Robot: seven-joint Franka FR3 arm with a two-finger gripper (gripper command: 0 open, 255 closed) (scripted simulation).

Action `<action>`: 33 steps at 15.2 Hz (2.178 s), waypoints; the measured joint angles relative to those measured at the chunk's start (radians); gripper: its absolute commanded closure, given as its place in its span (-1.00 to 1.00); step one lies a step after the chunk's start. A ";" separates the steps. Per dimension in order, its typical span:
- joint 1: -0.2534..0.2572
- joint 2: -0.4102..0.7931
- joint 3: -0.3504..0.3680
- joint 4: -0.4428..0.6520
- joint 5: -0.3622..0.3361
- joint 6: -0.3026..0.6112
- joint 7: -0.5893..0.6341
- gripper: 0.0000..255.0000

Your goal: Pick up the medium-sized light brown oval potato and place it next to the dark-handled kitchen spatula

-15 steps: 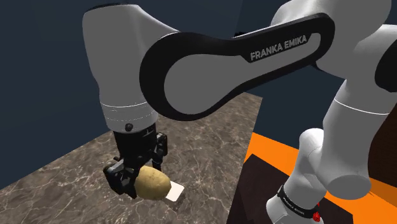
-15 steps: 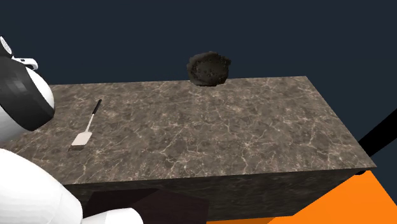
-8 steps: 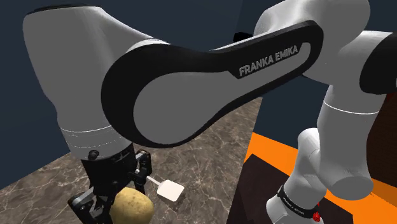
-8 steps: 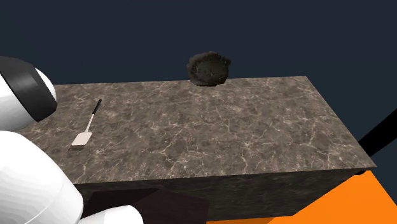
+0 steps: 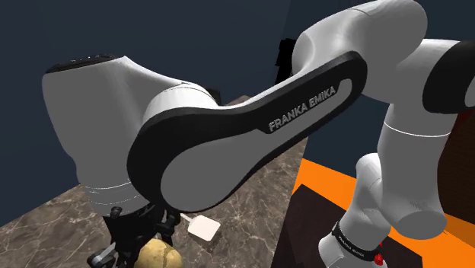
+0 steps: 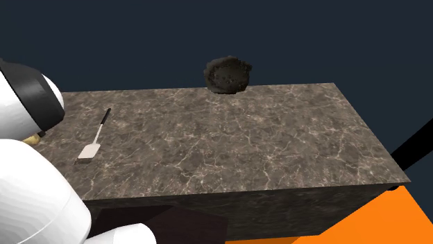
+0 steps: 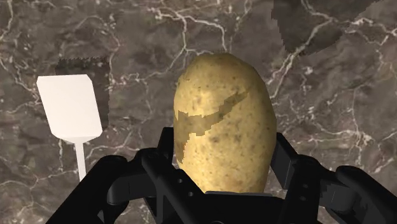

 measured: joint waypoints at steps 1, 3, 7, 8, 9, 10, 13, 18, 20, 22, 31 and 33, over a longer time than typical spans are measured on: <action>-0.001 0.001 -0.001 -0.011 -0.001 0.012 -0.002 1.00; -0.001 0.011 -0.003 -0.028 -0.006 0.038 -0.001 1.00; 0.003 0.034 -0.006 -0.056 -0.016 0.087 0.005 1.00; 0.004 0.037 -0.007 -0.061 -0.017 0.095 0.005 1.00; 0.005 0.046 -0.008 -0.064 -0.021 0.106 0.007 1.00; 0.006 0.052 -0.010 -0.070 -0.024 0.117 0.008 1.00; 0.008 0.067 -0.013 -0.088 -0.031 0.149 0.010 1.00; 0.009 0.071 -0.014 -0.089 -0.033 0.155 0.012 1.00; 0.009 0.071 -0.014 -0.089 -0.033 0.155 0.012 -1.00; 0.009 0.071 -0.014 -0.089 -0.033 0.155 0.012 -1.00; 0.001 0.035 -0.008 -0.014 -0.016 0.048 -0.001 -1.00; 0.002 0.035 -0.007 -0.008 -0.016 0.041 -0.001 -1.00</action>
